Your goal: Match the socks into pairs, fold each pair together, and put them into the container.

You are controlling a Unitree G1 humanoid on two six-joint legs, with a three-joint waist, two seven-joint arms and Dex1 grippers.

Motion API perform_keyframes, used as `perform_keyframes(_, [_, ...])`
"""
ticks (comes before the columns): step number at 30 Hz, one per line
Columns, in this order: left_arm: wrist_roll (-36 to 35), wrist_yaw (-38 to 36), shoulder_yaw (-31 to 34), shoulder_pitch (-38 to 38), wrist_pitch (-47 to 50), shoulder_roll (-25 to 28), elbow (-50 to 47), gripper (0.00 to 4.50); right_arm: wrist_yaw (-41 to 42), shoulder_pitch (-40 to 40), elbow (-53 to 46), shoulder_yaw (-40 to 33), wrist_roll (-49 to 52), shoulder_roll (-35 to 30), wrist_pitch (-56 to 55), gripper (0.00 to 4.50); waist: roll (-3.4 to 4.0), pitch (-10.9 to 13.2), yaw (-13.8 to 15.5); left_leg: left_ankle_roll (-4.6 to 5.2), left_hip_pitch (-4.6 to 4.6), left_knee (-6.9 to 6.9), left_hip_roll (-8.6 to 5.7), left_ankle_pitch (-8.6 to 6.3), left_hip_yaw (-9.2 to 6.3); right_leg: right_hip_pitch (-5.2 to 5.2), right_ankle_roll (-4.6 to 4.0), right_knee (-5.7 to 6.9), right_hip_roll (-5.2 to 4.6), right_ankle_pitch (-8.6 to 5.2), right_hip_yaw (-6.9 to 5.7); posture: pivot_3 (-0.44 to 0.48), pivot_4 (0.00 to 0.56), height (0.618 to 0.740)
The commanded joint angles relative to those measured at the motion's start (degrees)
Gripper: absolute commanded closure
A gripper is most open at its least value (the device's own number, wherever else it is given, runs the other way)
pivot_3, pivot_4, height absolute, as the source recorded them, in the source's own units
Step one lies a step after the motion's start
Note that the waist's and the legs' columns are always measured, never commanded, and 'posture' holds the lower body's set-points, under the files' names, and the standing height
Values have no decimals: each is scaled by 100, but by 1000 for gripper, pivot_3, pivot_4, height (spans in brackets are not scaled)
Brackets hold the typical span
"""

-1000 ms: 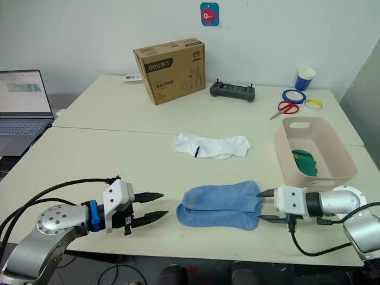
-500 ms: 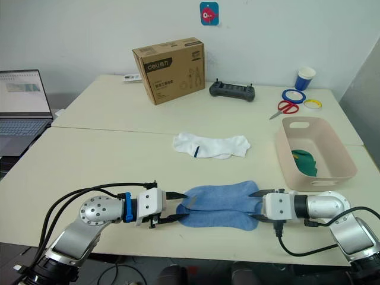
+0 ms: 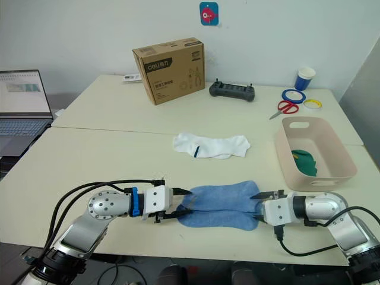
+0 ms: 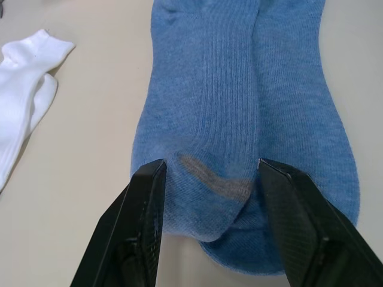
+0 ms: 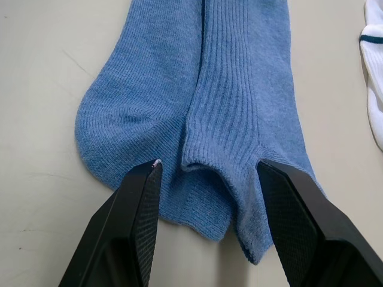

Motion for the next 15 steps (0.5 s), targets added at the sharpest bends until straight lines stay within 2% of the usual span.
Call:
perform_keyframes(1, [45, -43, -51, 18, -164, 33, 3, 1996, -43, -90, -80, -135, 164, -21, -61, 1797, 0, 0, 1, 0, 0, 0, 0, 0, 0, 0, 0, 0, 0, 0, 0, 0, 150, 740])
perform_keyframes(3, [112, -16, -93, 29, -257, 8, 118, 1996, -35, -78, -84, -111, 207, 16, -34, 1797, 0, 0, 2, 0, 0, 0, 0, 0, 0, 0, 0, 0, 0, 0, 1, 0, 150, 740])
perform_keyframes(5, [173, 6, -125, 22, -350, -25, 230, 2392, -28, -62, -101, -93, 249, 45, -57, 1976, 0, 0, 2, 0, 0, 0, 0, 0, -1, 0, 0, 1, 0, 0, 0, 0, 150, 740])
perform_keyframes(8, [180, 44, -115, 0, -403, -72, 315, 3241, -24, -73, -80, -93, 251, 44, -80, 2739, 0, 0, 3, 0, 0, 0, 0, 0, 0, 1, 0, 1, 0, 0, 1, 0, 150, 740])
perform_keyframes(12, [125, 56, -97, 27, -444, -74, 353, 4487, -54, -129, -39, -132, 298, 67, -135, 4175, 0, 0, 3, 0, 0, 1, 0, 0, -1, 2, 0, 1, 0, 0, 0, 0, 150, 740])
perform_keyframes(13, [104, 51, -91, 31, -446, -78, 358, 4500, -39, -141, -30, -139, 318, 58, -146, 4469, 0, 0, 2, 0, 0, 1, 0, 0, -1, 2, 0, 1, 0, 0, 0, 0, 150, 740])
perform_keyframes(15, [74, 43, -70, 25, -482, -77, 407, 4500, -20, -180, -10, -144, 356, 49, -153, 4469, 0, 0, 2, 0, 0, 1, 0, 0, -1, 1, 0, 2, 0, 0, 0, 0, 150, 740])
